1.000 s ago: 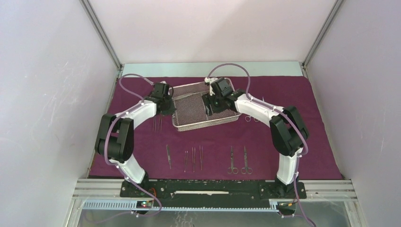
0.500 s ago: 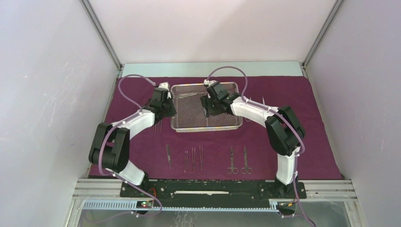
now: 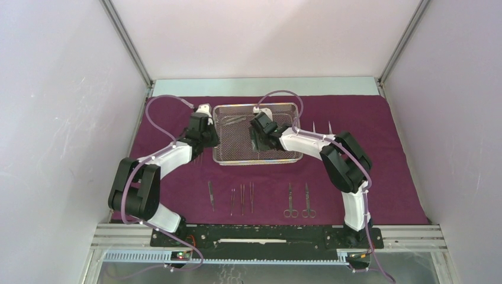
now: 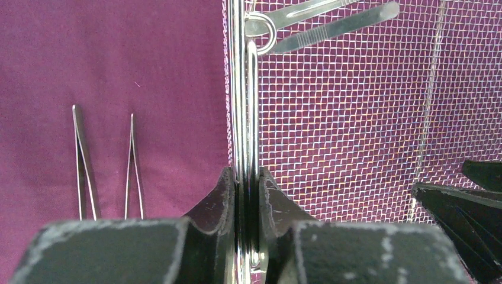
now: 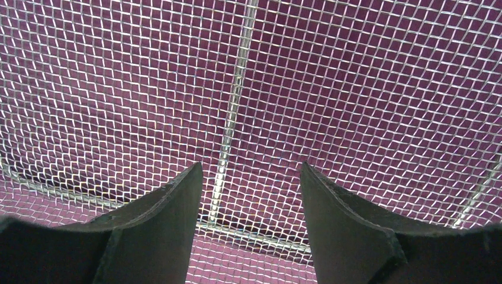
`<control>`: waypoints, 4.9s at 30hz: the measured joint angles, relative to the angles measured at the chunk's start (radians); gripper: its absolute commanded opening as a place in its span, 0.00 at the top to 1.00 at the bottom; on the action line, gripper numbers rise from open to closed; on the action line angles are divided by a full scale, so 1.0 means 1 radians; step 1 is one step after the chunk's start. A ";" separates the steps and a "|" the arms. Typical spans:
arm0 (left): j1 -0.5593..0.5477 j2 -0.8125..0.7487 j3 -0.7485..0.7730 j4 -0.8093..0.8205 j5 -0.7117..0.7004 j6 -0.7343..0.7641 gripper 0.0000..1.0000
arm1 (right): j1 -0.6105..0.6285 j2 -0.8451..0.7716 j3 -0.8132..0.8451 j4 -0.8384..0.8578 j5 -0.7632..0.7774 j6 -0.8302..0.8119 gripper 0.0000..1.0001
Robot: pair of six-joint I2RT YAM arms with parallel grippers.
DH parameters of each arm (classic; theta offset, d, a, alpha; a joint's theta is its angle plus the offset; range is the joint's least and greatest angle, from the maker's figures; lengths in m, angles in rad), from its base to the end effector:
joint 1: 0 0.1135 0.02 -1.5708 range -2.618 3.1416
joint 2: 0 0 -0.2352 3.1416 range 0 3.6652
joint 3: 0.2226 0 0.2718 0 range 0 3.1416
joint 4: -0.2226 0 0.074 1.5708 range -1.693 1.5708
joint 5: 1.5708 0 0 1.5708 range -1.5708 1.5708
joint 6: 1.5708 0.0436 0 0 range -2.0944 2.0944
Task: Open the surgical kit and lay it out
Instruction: Adjust the container in the surgical kit, then pick up the medical item from the container.
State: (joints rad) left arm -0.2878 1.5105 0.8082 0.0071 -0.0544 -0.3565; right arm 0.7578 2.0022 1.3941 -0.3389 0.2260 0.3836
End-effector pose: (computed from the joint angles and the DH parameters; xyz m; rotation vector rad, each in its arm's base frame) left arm 0.3240 -0.0934 0.1475 -0.1073 2.2776 -0.2791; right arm 0.3250 0.2941 0.1304 -0.3740 2.4657 0.1961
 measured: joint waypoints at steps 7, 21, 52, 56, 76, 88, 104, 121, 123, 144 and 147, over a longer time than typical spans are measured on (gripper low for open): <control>0.000 -0.006 -0.010 0.017 -0.003 0.001 1.00 | 0.010 0.003 0.000 0.005 0.037 0.025 0.31; 0.003 0.024 0.020 -0.028 0.000 -0.001 1.00 | 0.011 0.003 -0.015 0.027 0.050 0.028 0.31; 0.029 0.196 0.250 -0.260 0.090 0.028 0.91 | 0.019 0.002 0.032 0.044 -0.312 -0.246 0.26; 0.029 0.198 0.252 -0.261 0.092 0.028 0.91 | 0.040 0.037 0.098 0.026 -0.340 -0.299 0.29; 0.029 0.205 0.268 -0.288 0.092 0.028 0.92 | 0.061 0.213 0.311 -0.117 -0.286 -0.441 0.33; 0.033 0.211 0.282 -0.307 0.093 0.029 0.93 | 0.051 0.214 0.314 -0.128 -0.259 -0.397 0.43; 0.035 0.212 0.283 -0.308 0.095 0.026 0.86 | -0.027 0.155 0.224 -0.109 -0.275 -0.341 0.43; 0.052 0.209 0.376 -0.379 0.154 -0.020 0.00 | -0.017 0.154 0.231 -0.127 -0.276 -0.344 0.42; 0.052 0.196 0.393 -0.387 0.158 -0.029 0.00 | -0.014 0.154 0.233 -0.138 -0.273 -0.349 0.42; 0.053 -0.232 0.183 -0.370 0.322 -0.134 0.00 | 0.003 0.154 0.328 -0.264 -0.249 -0.337 0.42; 0.053 -0.264 0.150 -0.377 0.340 -0.133 0.00 | 0.003 0.154 0.339 -0.264 -0.246 -0.332 0.41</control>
State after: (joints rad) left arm -0.2352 1.2465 0.9585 -0.3695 0.2855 -0.4896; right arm 0.7605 2.1563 1.7329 -0.6033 -0.0200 0.0513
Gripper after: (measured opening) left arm 0.996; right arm 0.579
